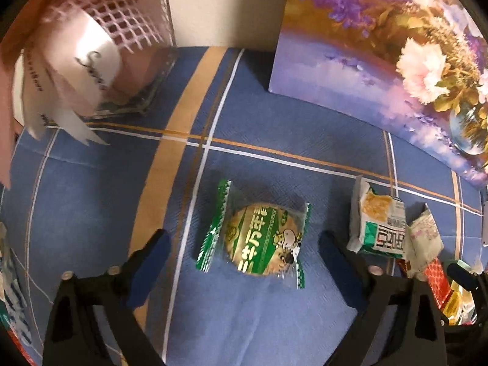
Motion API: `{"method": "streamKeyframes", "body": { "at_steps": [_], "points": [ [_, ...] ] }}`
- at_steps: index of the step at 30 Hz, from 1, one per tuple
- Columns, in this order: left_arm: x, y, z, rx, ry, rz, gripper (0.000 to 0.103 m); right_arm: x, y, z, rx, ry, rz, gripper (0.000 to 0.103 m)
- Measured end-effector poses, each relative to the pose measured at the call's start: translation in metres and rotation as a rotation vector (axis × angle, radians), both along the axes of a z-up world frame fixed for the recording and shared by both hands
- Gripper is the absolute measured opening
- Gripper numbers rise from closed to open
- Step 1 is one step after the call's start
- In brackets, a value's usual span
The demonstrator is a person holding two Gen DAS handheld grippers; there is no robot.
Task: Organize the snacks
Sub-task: 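Grasp green-wrapped round biscuit with left tool while right tool grasps red rectangular pack, then lift green biscuit with left tool while right tool lifts red rectangular pack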
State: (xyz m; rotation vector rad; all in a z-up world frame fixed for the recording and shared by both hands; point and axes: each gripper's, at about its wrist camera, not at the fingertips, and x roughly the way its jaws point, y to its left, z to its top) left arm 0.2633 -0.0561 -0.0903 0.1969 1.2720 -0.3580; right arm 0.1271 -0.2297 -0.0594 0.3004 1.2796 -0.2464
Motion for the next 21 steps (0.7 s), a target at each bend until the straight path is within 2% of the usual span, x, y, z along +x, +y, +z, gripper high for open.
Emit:
{"method": "streamKeyframes", "body": {
  "at_steps": [1, 4, 6, 9, 11, 17, 21],
  "points": [
    [0.002, -0.001, -0.002, 0.0, 0.004, 0.0, 0.087, 0.001, 0.0, -0.003, -0.003, 0.005, 0.0, 0.088],
    [0.01, -0.011, -0.009, -0.005, 0.011, -0.009, 0.085, 0.003, 0.0, -0.009, -0.006, 0.017, 0.009, 0.085],
    [0.011, -0.015, -0.012, 0.001, 0.015, -0.014, 0.075, 0.005, 0.001, -0.012, -0.01, 0.022, 0.016, 0.081],
    [0.01, -0.017, -0.012, 0.0, 0.021, -0.005, 0.072, 0.005, 0.002, -0.018, -0.001, 0.031, 0.02, 0.068],
    [0.005, -0.016, -0.012, -0.01, 0.031, 0.001, 0.062, 0.005, 0.003, -0.02, -0.009, 0.036, 0.02, 0.061],
    [-0.01, -0.01, -0.006, -0.01, 0.046, 0.04, 0.056, 0.0, 0.003, -0.016, -0.006, 0.019, 0.008, 0.056],
    [-0.027, -0.002, -0.005, -0.051, 0.068, 0.089, 0.055, -0.004, 0.007, -0.013, 0.005, 0.017, -0.005, 0.053]
  ]
}}
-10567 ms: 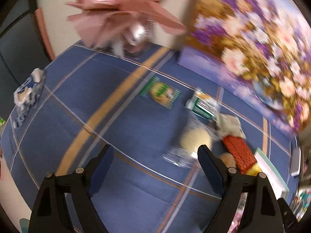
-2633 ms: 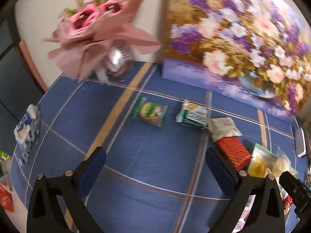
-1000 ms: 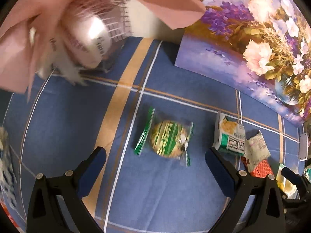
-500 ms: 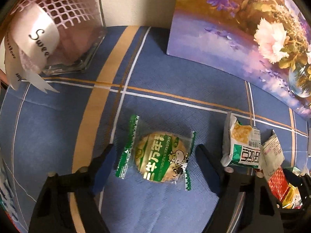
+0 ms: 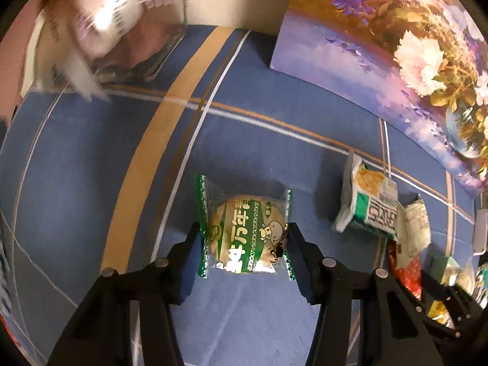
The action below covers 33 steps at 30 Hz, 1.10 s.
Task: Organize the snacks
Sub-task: 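Lift green biscuit with left tool while right tool lifts red rectangular pack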
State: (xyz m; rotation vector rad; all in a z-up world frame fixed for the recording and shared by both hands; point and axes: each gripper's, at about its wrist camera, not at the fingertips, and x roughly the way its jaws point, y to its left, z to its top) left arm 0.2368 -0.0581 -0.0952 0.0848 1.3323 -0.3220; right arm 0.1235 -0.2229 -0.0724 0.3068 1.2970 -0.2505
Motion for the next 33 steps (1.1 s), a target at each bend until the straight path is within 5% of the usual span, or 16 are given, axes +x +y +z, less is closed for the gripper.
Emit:
{"method": "streamKeyframes", "body": {
  "at_steps": [14, 33],
  "points": [
    [-0.071, 0.026, 0.044, -0.151, -0.023, 0.131, 0.055, -0.061, 0.03, 0.018, 0.126, -0.085, -0.067, 0.051],
    [-0.138, 0.047, 0.111, -0.263, -0.116, 0.141, 0.055, -0.118, 0.05, 0.091, 0.103, -0.224, -0.121, 0.041]
  ]
}}
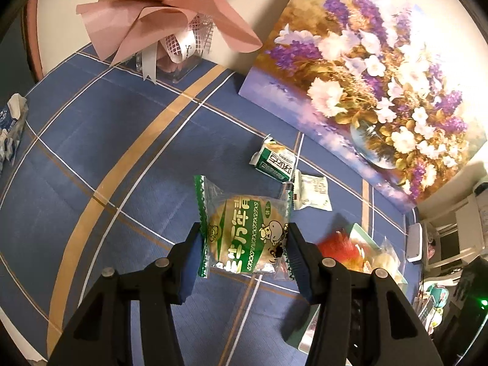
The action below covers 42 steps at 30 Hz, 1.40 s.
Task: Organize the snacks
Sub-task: 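Lift green biscuit with left tool while right tool lifts red rectangular pack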
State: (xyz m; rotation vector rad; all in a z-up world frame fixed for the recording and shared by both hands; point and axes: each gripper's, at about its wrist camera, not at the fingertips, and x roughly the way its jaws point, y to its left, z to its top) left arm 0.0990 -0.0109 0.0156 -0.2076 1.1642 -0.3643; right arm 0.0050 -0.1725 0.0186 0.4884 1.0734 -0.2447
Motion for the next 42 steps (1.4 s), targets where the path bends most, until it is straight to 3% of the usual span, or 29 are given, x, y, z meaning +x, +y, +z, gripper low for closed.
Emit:
{"method": "streamKeyframes", "body": {
  "at_steps": [11, 15, 16, 26, 42],
  "points": [
    [0.025, 0.009, -0.04, 0.031, 0.077, 0.062, 0.055, 0.033, -0.024, -0.034, 0.026, 0.061, -0.039, 0.042],
    [0.04, 0.003, -0.052, 0.046, 0.09, 0.056, 0.055, 0.053, -0.035, -0.047, 0.048, 0.074, -0.05, 0.06],
    [0.045, 0.001, -0.055, 0.049, 0.091, 0.051, 0.055, 0.056, -0.037, -0.049, 0.052, 0.079, -0.051, 0.061],
    [0.067, 0.01, -0.079, 0.056, 0.123, 0.064, 0.055, 0.084, -0.043, -0.085, 0.036, 0.183, -0.065, 0.061],
    [0.071, 0.035, -0.095, 0.004, 0.172, 0.104, 0.055, 0.097, -0.031, -0.097, -0.055, 0.237, -0.036, 0.057]
  ]
}}
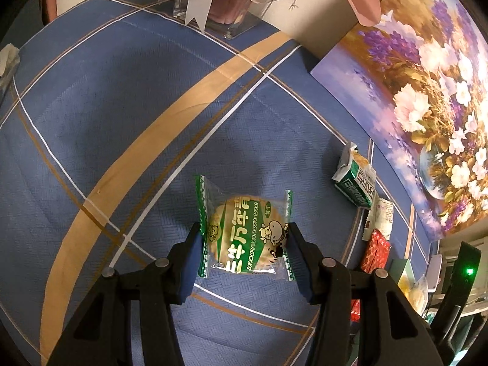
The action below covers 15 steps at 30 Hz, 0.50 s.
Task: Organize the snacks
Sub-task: 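Lift green biscuit with left tool while right tool lifts red rectangular pack, then carry green biscuit with left tool while right tool carries red pack over tray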
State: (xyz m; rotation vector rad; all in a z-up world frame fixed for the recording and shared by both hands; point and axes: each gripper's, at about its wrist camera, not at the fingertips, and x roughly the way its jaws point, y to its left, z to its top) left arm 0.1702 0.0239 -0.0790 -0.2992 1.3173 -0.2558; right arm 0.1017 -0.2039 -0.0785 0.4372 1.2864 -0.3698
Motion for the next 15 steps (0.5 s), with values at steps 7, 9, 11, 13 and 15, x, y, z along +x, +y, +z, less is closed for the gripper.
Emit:
{"method": "streamKeyframes", "body": {
  "at_steps": [7, 9, 11, 13, 15],
  "points": [
    [0.0, -0.004, -0.003, 0.007, 0.006, -0.005, 0.055, 0.003, 0.015, -0.002, -0.065, 0.015, 0.015, 0.048],
    [-0.001, -0.005, -0.002, 0.006, 0.005, -0.007, 0.055, 0.002, 0.019, -0.002, -0.061, 0.016, 0.011, 0.048],
    [-0.001, -0.006, 0.0, 0.006, -0.001, -0.012, 0.055, -0.002, 0.022, -0.001, -0.047, 0.008, 0.0, 0.048],
    [-0.003, -0.007, 0.004, 0.007, -0.01, -0.018, 0.055, -0.006, 0.023, 0.001, -0.027, -0.006, -0.003, 0.048],
    [-0.006, -0.007, 0.008, 0.005, -0.017, -0.023, 0.055, -0.015, 0.026, 0.006, -0.005, -0.033, -0.014, 0.048]
  ]
}}
